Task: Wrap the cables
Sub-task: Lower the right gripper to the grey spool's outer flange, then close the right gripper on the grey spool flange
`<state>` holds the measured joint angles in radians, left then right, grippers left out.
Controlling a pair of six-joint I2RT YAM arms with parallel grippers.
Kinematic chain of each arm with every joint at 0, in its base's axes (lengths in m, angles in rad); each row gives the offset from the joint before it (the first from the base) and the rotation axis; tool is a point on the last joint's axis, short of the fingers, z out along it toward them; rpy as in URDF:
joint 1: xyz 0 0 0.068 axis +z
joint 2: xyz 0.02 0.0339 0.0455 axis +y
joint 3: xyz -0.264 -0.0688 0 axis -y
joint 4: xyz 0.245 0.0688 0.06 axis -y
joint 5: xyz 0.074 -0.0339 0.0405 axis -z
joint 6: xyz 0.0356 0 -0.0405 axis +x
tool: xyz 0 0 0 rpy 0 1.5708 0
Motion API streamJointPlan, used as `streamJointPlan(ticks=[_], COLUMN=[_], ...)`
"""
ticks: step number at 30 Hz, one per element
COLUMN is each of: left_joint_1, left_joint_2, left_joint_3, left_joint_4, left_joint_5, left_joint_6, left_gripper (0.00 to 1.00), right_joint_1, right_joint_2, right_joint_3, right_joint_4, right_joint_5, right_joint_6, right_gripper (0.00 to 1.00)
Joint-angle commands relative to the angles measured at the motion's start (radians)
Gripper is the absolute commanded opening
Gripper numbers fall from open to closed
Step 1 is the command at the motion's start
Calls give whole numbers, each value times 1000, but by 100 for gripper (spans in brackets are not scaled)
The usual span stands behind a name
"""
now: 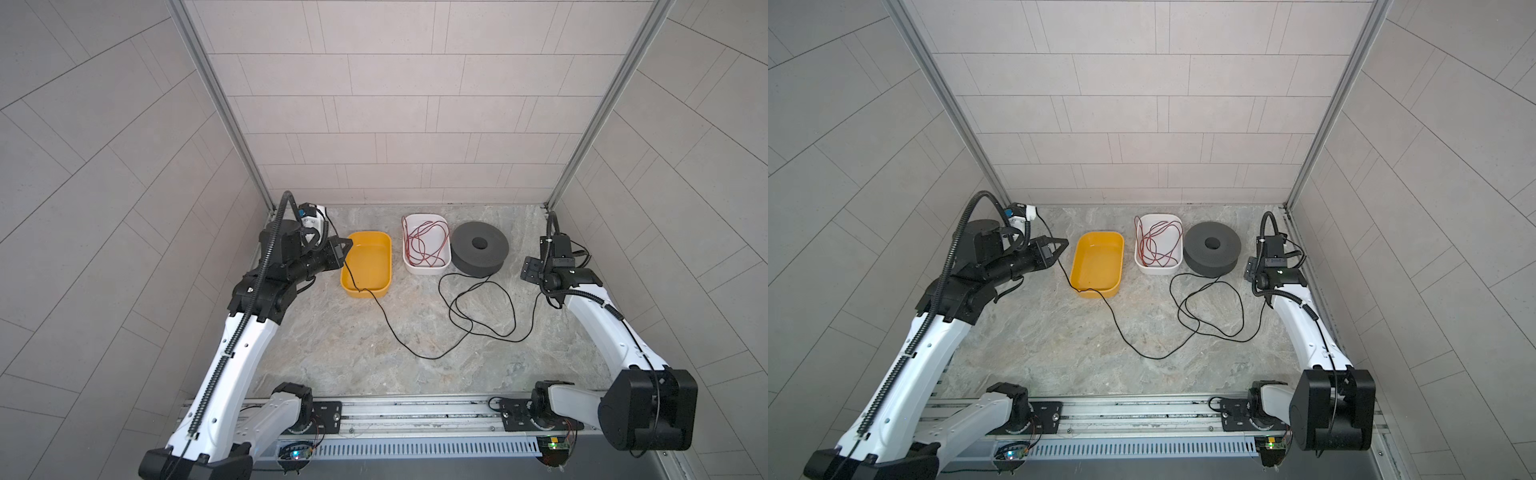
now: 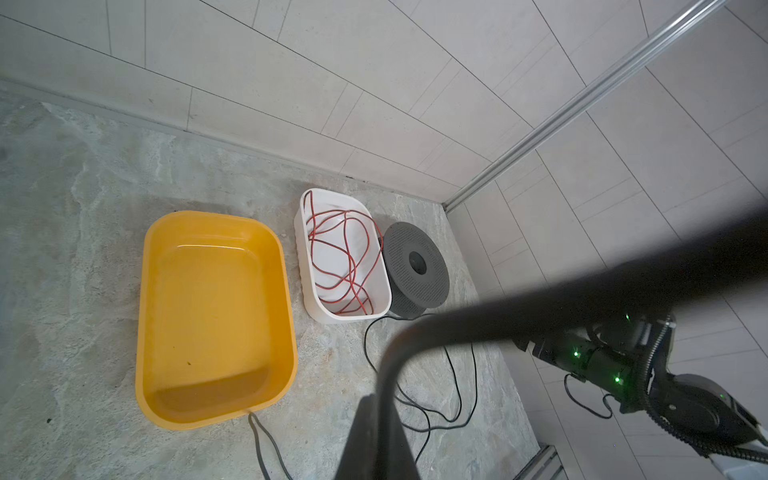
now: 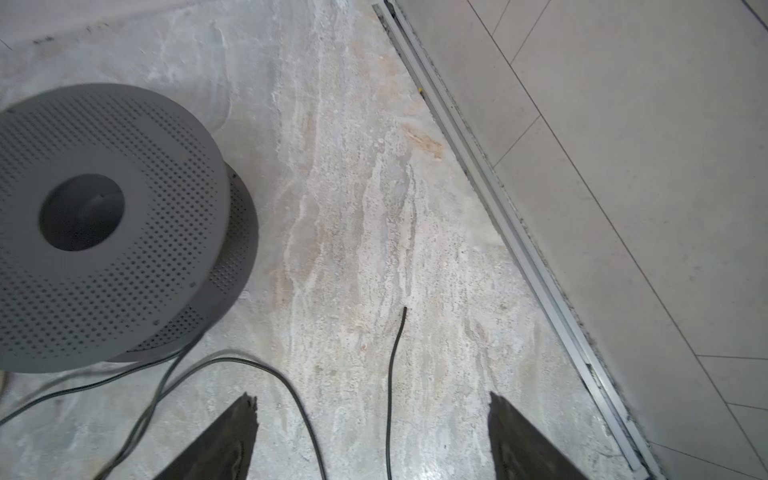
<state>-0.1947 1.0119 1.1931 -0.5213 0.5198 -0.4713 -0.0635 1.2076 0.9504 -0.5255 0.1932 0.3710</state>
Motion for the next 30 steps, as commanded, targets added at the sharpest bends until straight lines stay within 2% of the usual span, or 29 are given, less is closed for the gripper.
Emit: streamJointPlan(ticks=[1, 4, 10, 15, 19, 30], left_joint_1=[-5, -6, -9, -14, -29, -33], left_joint_2=[26, 27, 11, -3, -9, 19], left_joint_3=[29, 22, -21, -57, -94, -118], left_joint_4=[-53, -74, -43, -10, 34, -10], left_joint_5=[97, 129, 191, 222, 242, 166], left_joint_6=[111, 141, 158, 163, 161, 189], left_gripper=[0, 0, 0, 0, 0, 0], right_joint_1=[-1, 0, -1, -13, -69, -92], right_joint_2=[-26, 10, 143, 222, 278, 435], right_joint_3=[46, 76, 78, 32, -50, -58], right_joint_4=[43, 85, 288, 468, 684, 831], right_joint_5=[-123, -200, -413, -474, -583, -603], right_joint_6=[15, 55, 178, 274, 373, 437], right_gripper=[92, 90, 86, 85, 85, 79])
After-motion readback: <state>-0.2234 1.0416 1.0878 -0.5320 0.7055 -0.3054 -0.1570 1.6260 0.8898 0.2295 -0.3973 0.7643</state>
